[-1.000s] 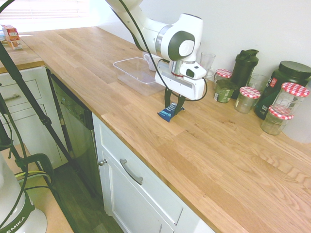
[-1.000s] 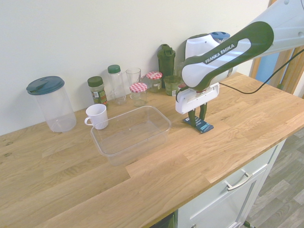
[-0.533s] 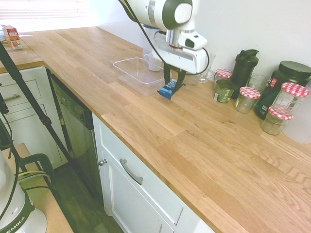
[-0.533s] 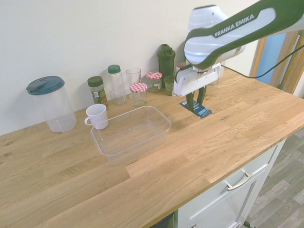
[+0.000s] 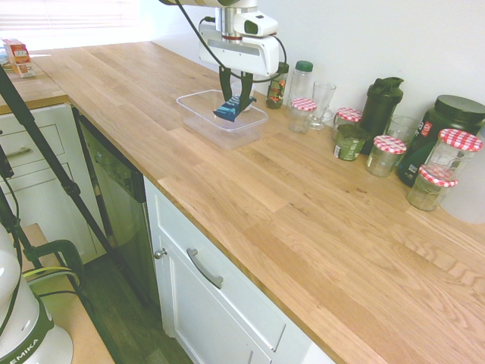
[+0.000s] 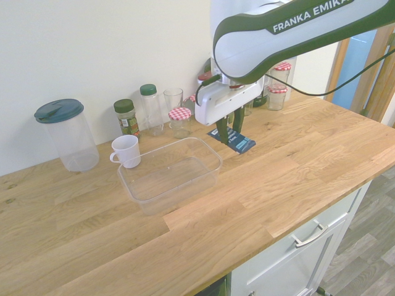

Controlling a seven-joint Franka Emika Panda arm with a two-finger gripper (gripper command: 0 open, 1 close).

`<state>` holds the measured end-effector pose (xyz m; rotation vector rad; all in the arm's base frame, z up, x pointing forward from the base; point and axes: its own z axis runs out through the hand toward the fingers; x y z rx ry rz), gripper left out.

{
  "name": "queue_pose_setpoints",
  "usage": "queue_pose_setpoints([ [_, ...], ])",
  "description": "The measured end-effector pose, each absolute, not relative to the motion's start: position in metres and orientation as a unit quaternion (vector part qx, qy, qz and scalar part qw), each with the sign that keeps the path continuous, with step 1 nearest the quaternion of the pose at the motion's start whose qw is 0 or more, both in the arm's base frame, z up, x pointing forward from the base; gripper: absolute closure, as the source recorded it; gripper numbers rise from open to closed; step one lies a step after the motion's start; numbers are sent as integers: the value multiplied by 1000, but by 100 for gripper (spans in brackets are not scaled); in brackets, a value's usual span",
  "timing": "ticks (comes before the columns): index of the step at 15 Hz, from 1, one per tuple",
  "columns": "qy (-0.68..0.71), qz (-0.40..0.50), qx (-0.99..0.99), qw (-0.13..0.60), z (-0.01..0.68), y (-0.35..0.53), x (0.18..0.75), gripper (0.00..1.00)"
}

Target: Put the protein bar into the container

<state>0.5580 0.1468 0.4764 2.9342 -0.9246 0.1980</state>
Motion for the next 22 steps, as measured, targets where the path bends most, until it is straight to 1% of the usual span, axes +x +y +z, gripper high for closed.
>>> queue_pose_setpoints([
  [5,-285,62,955,54,460,199,583,100],
  [10,-278,55,957,66,438,222,614,100],
  [16,-285,42,955,76,403,226,648,100],
  [22,-292,33,952,85,389,223,660,100],
])
